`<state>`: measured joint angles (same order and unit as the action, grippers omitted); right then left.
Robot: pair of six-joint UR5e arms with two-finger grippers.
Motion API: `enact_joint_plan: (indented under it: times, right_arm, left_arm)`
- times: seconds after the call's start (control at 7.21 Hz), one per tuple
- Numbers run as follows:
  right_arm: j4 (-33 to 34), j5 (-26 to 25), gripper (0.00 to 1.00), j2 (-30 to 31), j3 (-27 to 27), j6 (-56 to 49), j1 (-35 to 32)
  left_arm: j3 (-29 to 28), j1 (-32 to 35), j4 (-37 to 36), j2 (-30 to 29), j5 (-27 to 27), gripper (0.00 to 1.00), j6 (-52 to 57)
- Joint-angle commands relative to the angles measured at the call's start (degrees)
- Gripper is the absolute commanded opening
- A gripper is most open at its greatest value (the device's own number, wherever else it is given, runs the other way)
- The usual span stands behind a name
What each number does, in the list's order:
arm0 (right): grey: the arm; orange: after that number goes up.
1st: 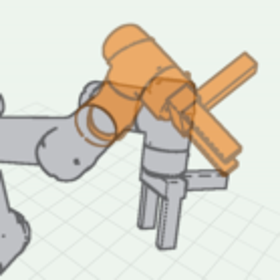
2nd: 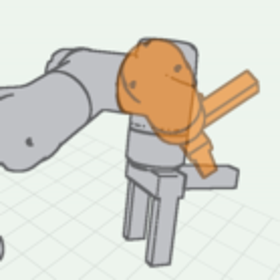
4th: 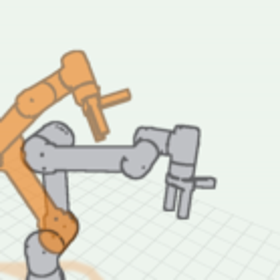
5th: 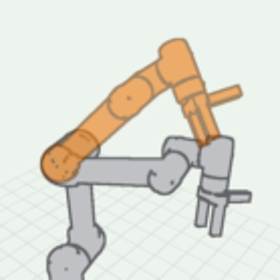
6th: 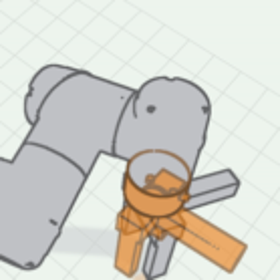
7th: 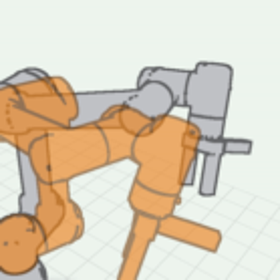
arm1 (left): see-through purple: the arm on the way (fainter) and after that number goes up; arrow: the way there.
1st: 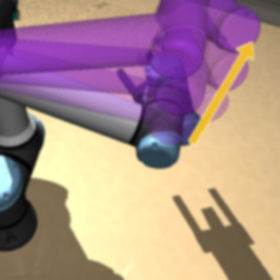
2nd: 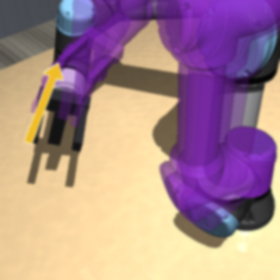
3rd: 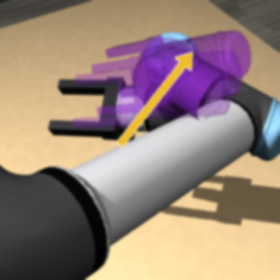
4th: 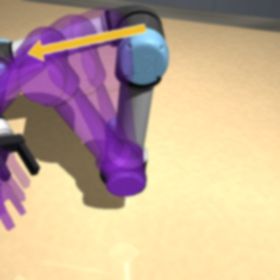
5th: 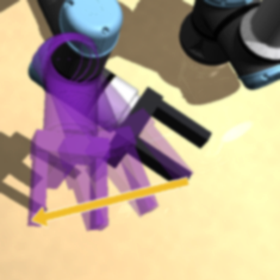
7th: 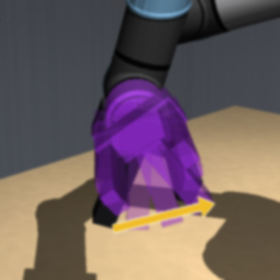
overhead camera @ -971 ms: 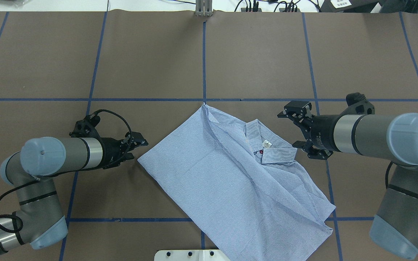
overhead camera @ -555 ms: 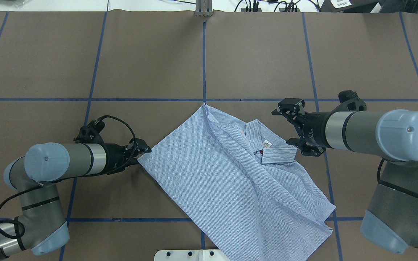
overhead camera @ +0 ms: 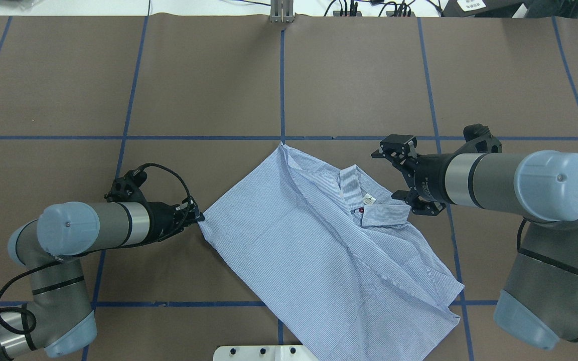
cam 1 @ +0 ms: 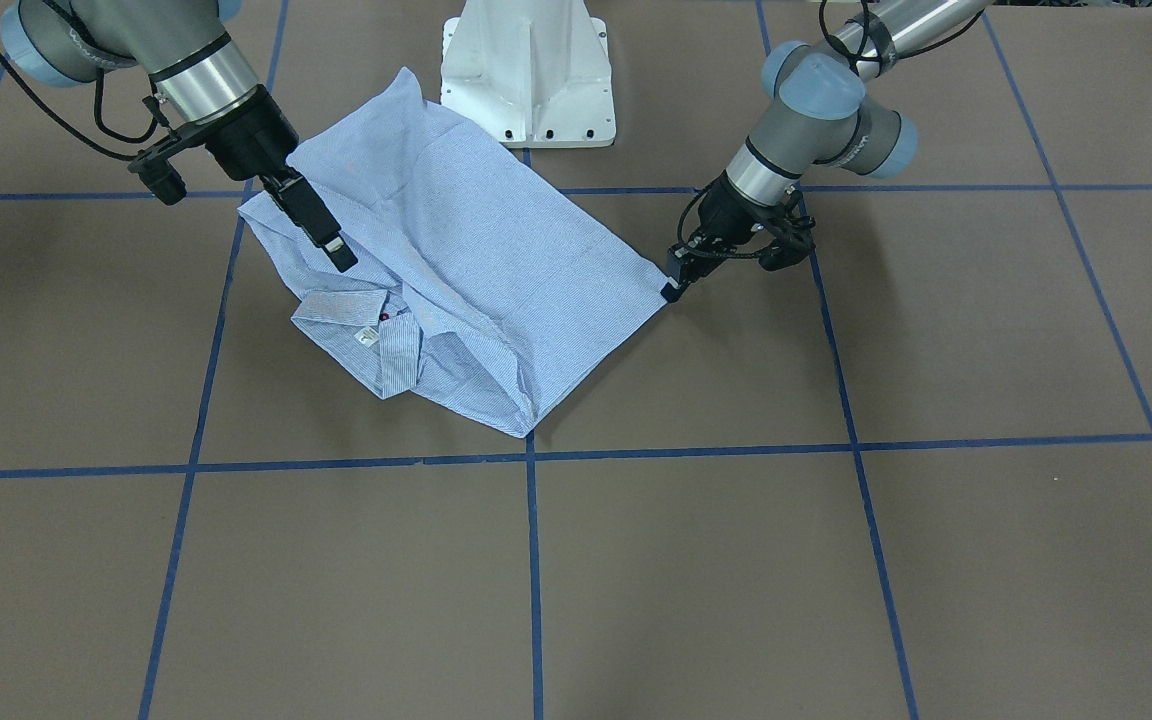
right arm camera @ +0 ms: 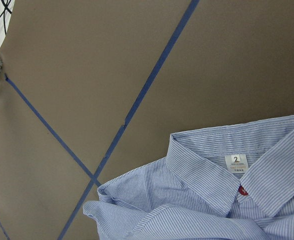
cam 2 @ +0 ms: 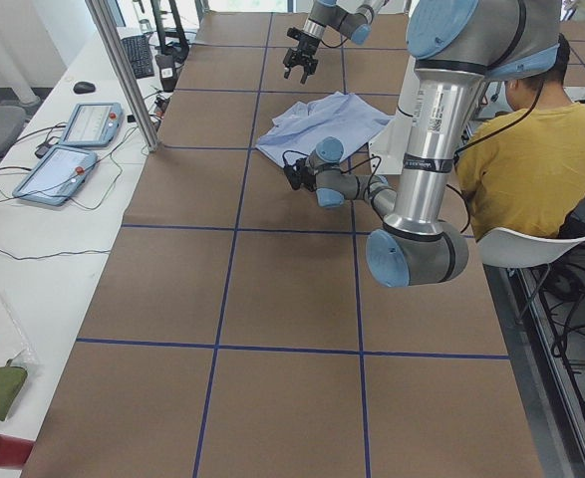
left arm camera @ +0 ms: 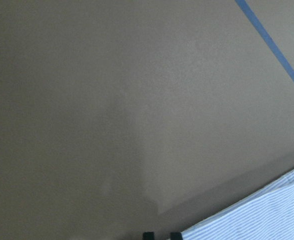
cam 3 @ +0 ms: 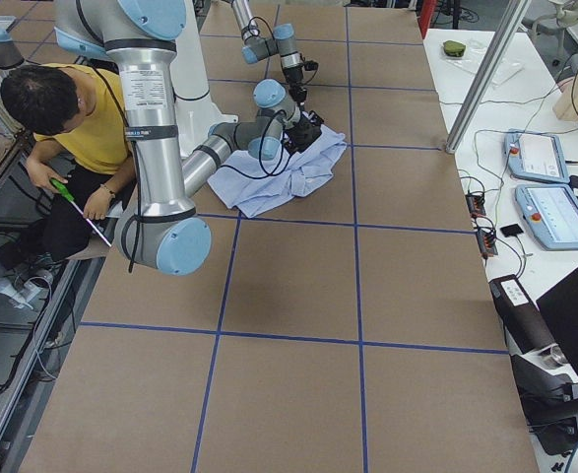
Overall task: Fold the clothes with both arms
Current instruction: 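Move the left gripper to the nearest shirt corner while the right moves to the collar, then drag the shirt corner away from the robot with the left gripper, straightening the shirt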
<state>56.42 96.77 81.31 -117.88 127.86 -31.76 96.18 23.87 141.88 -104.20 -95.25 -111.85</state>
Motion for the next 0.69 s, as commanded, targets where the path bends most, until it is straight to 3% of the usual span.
enact_joint_plan:
  times: [0.0, 0.14, 0.56]
  right_arm:
    - [-0.08, 0.0, 1.0, -0.1, -0.07, 0.02, 0.03]
    - [-0.08, 0.0, 1.0, -0.1, 0.1, 0.02, 0.29]
    - [-0.08, 0.0, 1.0, -0.01, 0.01, 0.02, 0.65]
  left_arm:
    - [-2.2, 4.48, -8.13, -6.58, -0.55, 0.0, 5.28]
    - [-8.57, 9.31, -11.85, -13.68, -0.73, 0.0, 10.64]
    - [-29.48, 20.22, -7.08, -25.92, -2.83, 0.0, 20.68]
